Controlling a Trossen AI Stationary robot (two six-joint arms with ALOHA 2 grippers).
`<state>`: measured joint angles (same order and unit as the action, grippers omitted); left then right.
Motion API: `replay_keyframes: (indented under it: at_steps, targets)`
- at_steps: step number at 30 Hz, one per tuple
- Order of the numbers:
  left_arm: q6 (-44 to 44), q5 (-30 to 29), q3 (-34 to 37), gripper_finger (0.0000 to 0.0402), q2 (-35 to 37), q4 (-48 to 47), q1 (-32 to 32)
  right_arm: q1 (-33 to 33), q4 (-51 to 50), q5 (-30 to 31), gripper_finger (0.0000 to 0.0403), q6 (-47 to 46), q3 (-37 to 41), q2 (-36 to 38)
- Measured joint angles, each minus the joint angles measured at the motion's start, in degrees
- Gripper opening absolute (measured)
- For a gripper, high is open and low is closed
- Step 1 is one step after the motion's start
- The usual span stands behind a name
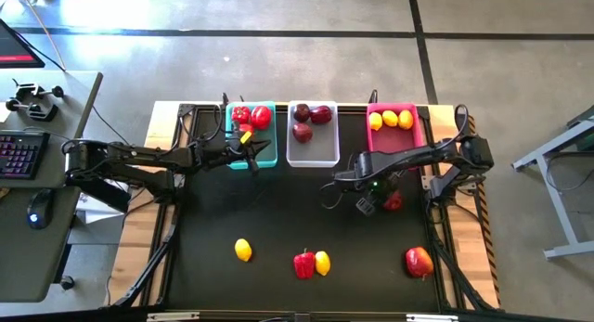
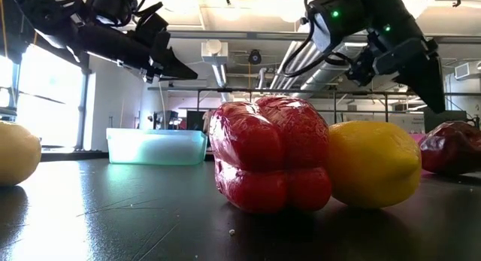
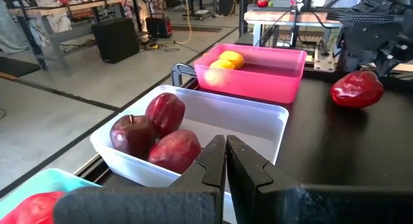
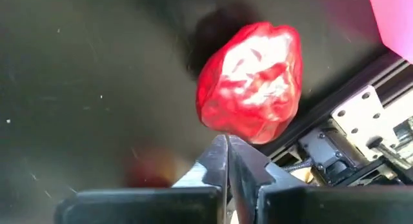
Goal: Sort produce into baskets
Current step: Put the apple into the white bin
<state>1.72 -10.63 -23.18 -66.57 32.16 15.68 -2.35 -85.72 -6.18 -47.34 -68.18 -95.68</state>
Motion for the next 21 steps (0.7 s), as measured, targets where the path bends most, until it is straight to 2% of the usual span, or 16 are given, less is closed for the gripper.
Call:
replay_keyframes:
  at_steps: [2, 5, 8, 13, 16, 18, 21]
  targets:
    - [0.0, 0.0, 0.0, 0.0000, 0.0, 0.0, 0.0, -0.3, -0.2, -0.5, 0.0006, -0.1, 0.0, 0.0]
    - [0.0, 0.0, 0.0, 0.0000, 0.0, 0.0, 0.0, -0.3, -1.1, -2.7, 0.0038, -3.0, 0.0, 0.0]
    - [0.0, 0.0, 0.0, 0.0000, 0.0, 0.0, 0.0, -0.4, -1.5, -2.3, 0.0097, -7.8, 0.0, 0.0]
    - [0.0, 0.0, 0.0, 0.0000, 0.0, -0.5, 0.0, -0.4, -1.3, -0.4, 0.0219, -15.3, 0.1, 0.0]
    - [-0.2, 0.0, 0.0, 0.0000, 0.0, -0.8, 0.0, -0.4, -0.8, 0.1, 0.0272, -19.0, 1.6, 0.1]
    - [-0.5, 0.0, 0.0, 0.0000, 0.0, -1.0, 0.0, -0.4, -0.4, -0.7, 0.0292, -20.2, 3.3, 0.1]
    - [-0.6, 0.0, 0.0, 0.0000, 0.0, -1.0, 0.0, -0.4, 1.1, -1.2, 0.0301, -20.2, 6.1, 0.1]
